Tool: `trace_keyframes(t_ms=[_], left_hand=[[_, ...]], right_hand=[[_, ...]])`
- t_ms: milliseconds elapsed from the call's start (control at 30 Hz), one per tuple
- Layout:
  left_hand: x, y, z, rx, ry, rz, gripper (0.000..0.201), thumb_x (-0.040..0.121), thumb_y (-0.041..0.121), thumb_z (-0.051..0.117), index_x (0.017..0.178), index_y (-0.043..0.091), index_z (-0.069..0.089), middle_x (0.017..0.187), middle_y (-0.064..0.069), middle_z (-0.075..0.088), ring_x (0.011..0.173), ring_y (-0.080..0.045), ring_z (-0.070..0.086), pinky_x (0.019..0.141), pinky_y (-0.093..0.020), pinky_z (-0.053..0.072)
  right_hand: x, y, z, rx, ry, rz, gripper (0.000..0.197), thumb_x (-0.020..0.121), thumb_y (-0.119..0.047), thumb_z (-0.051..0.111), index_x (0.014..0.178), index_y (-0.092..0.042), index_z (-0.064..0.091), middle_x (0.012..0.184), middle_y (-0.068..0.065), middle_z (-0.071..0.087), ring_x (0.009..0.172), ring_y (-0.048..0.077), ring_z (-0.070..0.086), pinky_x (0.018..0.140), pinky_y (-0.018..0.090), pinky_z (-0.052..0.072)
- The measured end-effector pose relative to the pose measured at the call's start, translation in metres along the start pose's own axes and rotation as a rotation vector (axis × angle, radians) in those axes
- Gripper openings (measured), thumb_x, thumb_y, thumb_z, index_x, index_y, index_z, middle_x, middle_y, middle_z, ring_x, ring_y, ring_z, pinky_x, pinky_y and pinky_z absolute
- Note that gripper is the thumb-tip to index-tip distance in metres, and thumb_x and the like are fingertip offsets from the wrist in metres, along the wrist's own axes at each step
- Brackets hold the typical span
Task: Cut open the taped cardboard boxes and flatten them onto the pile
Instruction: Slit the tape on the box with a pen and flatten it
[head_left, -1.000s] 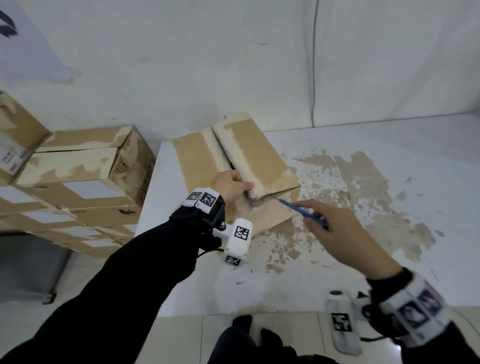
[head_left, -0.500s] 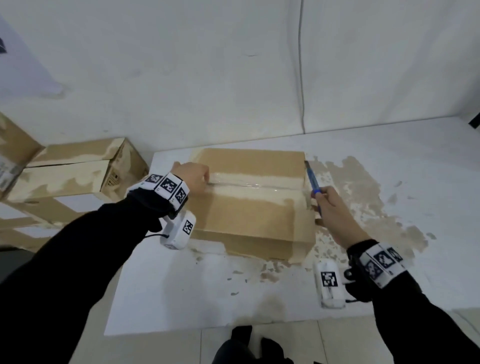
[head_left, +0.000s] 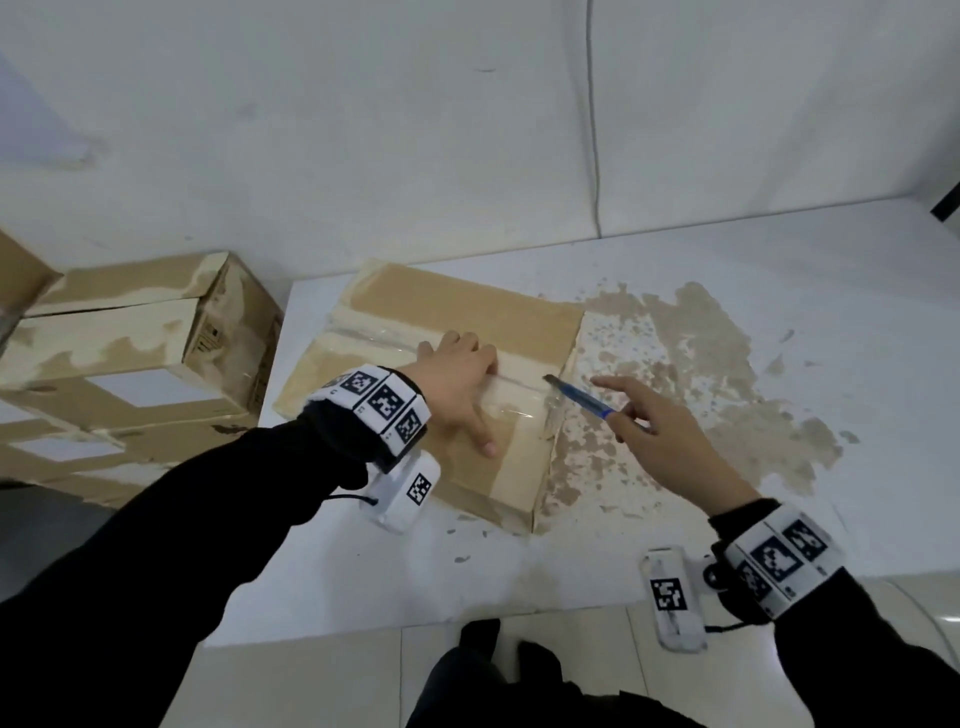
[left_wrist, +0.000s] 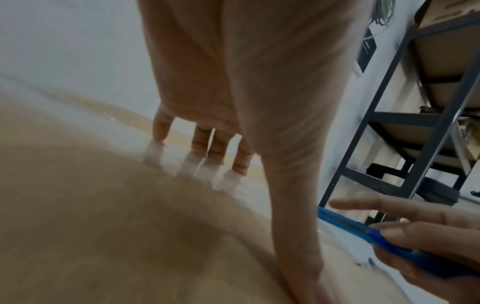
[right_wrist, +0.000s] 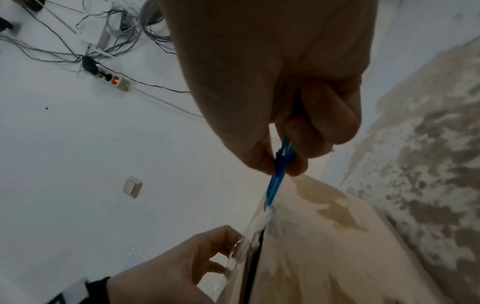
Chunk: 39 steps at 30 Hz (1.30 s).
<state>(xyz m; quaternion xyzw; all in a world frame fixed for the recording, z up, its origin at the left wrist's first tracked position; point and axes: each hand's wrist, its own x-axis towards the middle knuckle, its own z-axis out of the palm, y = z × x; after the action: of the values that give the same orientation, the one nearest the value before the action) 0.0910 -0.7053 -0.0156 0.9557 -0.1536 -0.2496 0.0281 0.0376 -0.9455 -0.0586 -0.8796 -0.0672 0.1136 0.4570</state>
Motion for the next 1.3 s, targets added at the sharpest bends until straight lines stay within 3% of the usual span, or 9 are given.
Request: trace_keyframes(t_ms=[200, 300, 400, 533, 633, 733, 900, 1000, 1300], left_hand=[[-0.002, -0.009, 0.012, -0.165, 0.051, 0.121, 0.086, 0.045, 0.057, 0.086, 0.110, 0.025, 0.039, 0.110, 0.006, 0.037, 0.106, -0.013, 0.033, 0.103, -0.035, 0.021], [-0.005, -0.015, 0.021, -0.294, 0.099, 0.140, 0.092, 0.032, 0.072, 0.067, 0.107, 0.028, 0.038, 0.107, 0.008, 0.041, 0.104, -0.010, 0.036, 0.105, -0.029, 0.013], [-0.004, -0.016, 0.024, -0.337, 0.117, 0.142, 0.091, 0.032, 0.073, 0.063, 0.106, 0.028, 0.038, 0.107, 0.009, 0.043, 0.102, -0.007, 0.037, 0.106, -0.028, 0.006], [-0.009, -0.013, 0.023, -0.376, 0.113, 0.167, 0.082, 0.046, 0.050, 0.088, 0.106, 0.024, 0.039, 0.107, 0.006, 0.046, 0.101, -0.008, 0.035, 0.104, -0.023, 0.005], [-0.011, -0.009, 0.020, -0.365, 0.114, 0.176, 0.075, 0.054, 0.035, 0.091, 0.107, 0.023, 0.039, 0.107, 0.004, 0.047, 0.101, -0.007, 0.030, 0.097, -0.017, 0.005], [-0.010, -0.010, 0.021, -0.340, 0.117, 0.172, 0.075, 0.053, 0.037, 0.090, 0.106, 0.024, 0.038, 0.106, 0.005, 0.047, 0.105, -0.011, 0.036, 0.105, -0.024, 0.005], [-0.011, -0.016, 0.022, -0.361, 0.129, 0.182, 0.086, 0.037, 0.058, 0.082, 0.104, 0.026, 0.039, 0.103, 0.008, 0.048, 0.104, -0.012, 0.040, 0.090, -0.016, 0.009], [-0.008, -0.018, 0.025, -0.377, 0.146, 0.182, 0.090, 0.031, 0.070, 0.069, 0.104, 0.027, 0.039, 0.105, 0.006, 0.049, 0.104, -0.011, 0.041, 0.094, -0.018, 0.008], [-0.005, -0.018, 0.027, -0.382, 0.181, 0.233, 0.088, 0.033, 0.067, 0.074, 0.104, 0.028, 0.039, 0.104, 0.006, 0.048, 0.105, -0.012, 0.041, 0.103, -0.025, 0.007]], right_hand=[[0.007, -0.009, -0.009, -0.124, -0.053, -0.037, 0.022, 0.098, -0.024, 0.048, 0.111, -0.027, 0.066, 0.061, 0.005, 0.051, 0.049, 0.013, 0.040, 0.045, 0.017, 0.030], [0.004, -0.014, -0.021, -0.149, -0.112, -0.024, 0.021, 0.097, -0.022, 0.049, 0.109, -0.024, 0.066, 0.062, 0.006, 0.053, 0.039, 0.005, 0.035, 0.040, 0.014, 0.029], [-0.002, -0.017, -0.027, -0.179, -0.109, -0.031, 0.021, 0.097, -0.022, 0.050, 0.110, -0.023, 0.066, 0.058, 0.001, 0.051, 0.036, 0.005, 0.037, 0.038, 0.014, 0.029], [-0.009, -0.021, -0.018, -0.220, -0.086, -0.054, 0.022, 0.097, -0.022, 0.049, 0.113, -0.021, 0.065, 0.058, -0.002, 0.049, 0.044, 0.008, 0.036, 0.042, 0.014, 0.032], [-0.010, -0.024, -0.019, -0.258, -0.094, -0.064, 0.023, 0.097, -0.022, 0.050, 0.113, -0.020, 0.066, 0.061, 0.000, 0.053, 0.045, 0.006, 0.038, 0.046, 0.014, 0.035], [-0.015, -0.027, -0.016, -0.253, -0.056, -0.074, 0.023, 0.097, -0.021, 0.050, 0.112, -0.018, 0.066, 0.065, 0.007, 0.059, 0.043, 0.006, 0.038, 0.044, 0.014, 0.034], [-0.038, -0.023, -0.036, -0.245, -0.020, -0.020, 0.022, 0.096, -0.026, 0.050, 0.111, -0.027, 0.066, 0.061, 0.006, 0.055, 0.046, 0.012, 0.036, 0.044, 0.016, 0.031], [-0.037, -0.023, -0.030, -0.237, -0.020, -0.028, 0.022, 0.097, -0.025, 0.050, 0.112, -0.026, 0.066, 0.056, 0.001, 0.047, 0.045, 0.012, 0.034, 0.044, 0.016, 0.030], [-0.028, -0.028, -0.011, -0.223, -0.011, 0.028, 0.023, 0.097, -0.024, 0.049, 0.113, -0.022, 0.066, 0.055, -0.003, 0.048, 0.044, 0.009, 0.035, 0.043, 0.013, 0.032]])
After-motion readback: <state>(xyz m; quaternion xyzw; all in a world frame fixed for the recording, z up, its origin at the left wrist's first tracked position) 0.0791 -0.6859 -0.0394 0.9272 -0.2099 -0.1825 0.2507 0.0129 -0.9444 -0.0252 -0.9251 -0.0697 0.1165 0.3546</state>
